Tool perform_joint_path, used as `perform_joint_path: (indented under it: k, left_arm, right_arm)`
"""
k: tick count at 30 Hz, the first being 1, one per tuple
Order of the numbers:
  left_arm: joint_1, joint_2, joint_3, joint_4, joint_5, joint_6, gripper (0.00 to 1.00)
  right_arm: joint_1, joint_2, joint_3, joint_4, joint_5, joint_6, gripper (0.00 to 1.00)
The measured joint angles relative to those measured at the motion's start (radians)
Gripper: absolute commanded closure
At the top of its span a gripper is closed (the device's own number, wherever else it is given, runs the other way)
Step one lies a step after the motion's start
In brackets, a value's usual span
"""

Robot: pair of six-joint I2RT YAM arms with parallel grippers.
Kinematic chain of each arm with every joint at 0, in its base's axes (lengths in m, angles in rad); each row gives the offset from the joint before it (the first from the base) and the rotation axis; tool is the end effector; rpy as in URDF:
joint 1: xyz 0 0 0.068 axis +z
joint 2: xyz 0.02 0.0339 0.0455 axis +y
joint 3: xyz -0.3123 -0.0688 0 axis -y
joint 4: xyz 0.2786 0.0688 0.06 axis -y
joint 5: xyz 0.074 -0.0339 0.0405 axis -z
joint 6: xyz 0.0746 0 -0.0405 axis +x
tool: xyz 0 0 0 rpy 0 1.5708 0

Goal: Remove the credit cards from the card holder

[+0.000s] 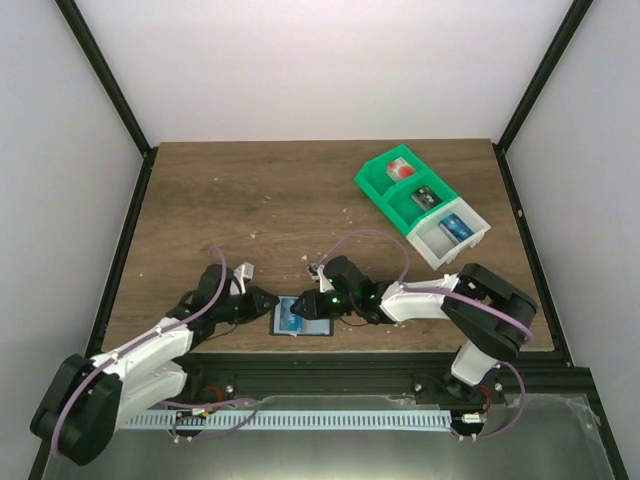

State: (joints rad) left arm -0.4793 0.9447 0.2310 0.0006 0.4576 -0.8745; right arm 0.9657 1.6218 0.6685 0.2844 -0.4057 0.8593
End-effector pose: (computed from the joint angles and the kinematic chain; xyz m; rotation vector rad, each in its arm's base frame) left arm 0.1565 -0.1185 0.1373 -0.2292 2.4977 -1.1671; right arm 0.1794 0.3112 0.1446 -0.3937 2.5622 1.3126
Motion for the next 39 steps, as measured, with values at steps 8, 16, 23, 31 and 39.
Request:
perform_joint_path:
  k: [8, 16, 23, 31, 39]
  left_arm:
    - [-0.024, 0.149, -0.043, 0.130, 0.079, 0.008, 0.90]
    - [-0.047, 0.246, -0.065, 0.229, 0.094, 0.010, 0.97]
    - [-0.051, 0.273, -0.065, 0.259, 0.093, 0.017, 0.99]
    - [-0.052, 0.245, -0.065, 0.227, 0.072, 0.018, 0.98]
    - [-0.052, 0.215, -0.065, 0.189, 0.051, 0.018, 0.98]
  right_arm:
    - [0.000, 0.049, 0.005, -0.061, 0.045, -0.022, 0.68]
    - [0.008, 0.045, 0.012, -0.087, 0.105, -0.031, 0.71]
    - [0.007, 0.031, 0.011, -0.100, 0.118, -0.016, 0.71]
    - [0.007, 0.050, 0.011, -0.067, 0.105, 0.039, 0.70]
    - [0.007, 0.055, 0.011, -0.050, 0.096, 0.092, 0.69]
